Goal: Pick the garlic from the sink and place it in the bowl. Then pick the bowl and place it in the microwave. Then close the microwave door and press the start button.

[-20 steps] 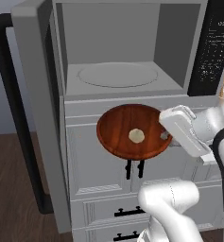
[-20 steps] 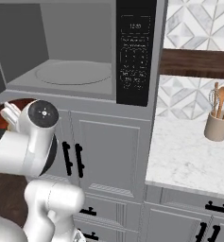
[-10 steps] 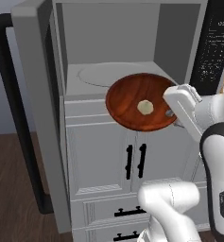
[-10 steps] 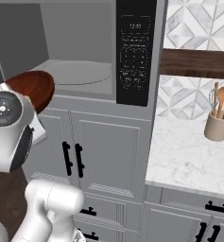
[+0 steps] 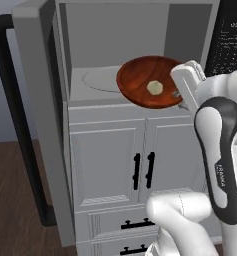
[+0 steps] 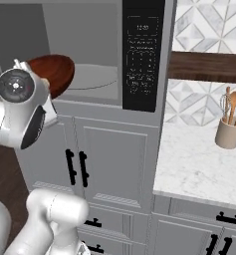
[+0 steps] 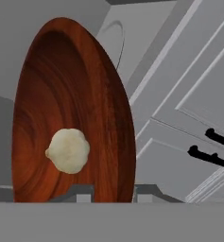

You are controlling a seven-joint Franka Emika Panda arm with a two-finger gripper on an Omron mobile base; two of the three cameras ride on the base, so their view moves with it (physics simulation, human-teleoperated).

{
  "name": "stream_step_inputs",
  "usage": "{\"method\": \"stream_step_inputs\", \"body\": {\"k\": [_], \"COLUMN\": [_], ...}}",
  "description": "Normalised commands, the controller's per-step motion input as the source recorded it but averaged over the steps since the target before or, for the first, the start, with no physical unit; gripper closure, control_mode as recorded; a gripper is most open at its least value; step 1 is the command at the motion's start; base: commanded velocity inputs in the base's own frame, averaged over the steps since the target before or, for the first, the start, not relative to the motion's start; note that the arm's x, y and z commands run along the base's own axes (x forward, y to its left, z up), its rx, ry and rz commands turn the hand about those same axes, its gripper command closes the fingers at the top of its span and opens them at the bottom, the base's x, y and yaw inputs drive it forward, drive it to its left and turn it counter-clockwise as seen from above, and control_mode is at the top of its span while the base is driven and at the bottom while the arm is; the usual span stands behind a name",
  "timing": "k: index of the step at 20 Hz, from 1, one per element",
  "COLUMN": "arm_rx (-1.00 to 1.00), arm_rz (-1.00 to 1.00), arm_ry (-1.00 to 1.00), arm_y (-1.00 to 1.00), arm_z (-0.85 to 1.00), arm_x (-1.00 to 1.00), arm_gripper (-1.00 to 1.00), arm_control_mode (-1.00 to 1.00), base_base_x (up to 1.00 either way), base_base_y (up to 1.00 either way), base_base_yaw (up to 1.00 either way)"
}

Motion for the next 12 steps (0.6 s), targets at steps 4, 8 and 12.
{"method": "stream_step_inputs", "body": {"k": [4, 8, 12], "arm_rx": [0.08, 0.04, 0.02], "arm_rz": [0.00, 0.00, 0.00], "arm_ry": [0.01, 0.04, 0.06], "arm_y": [0.00, 0.00, 0.00], "arm_z": [0.00, 0.00, 0.00], "arm_x": [0.72, 0.74, 0.81], "arm_gripper": [1.00, 1.00, 1.00], "arm_control_mode": [-1.00, -1.00, -1.00], "base_base_x": [0.00, 0.00, 0.00], "base_base_y": [0.00, 0.00, 0.00], "base_base_yaw": [0.00, 0.00, 0.00]}}
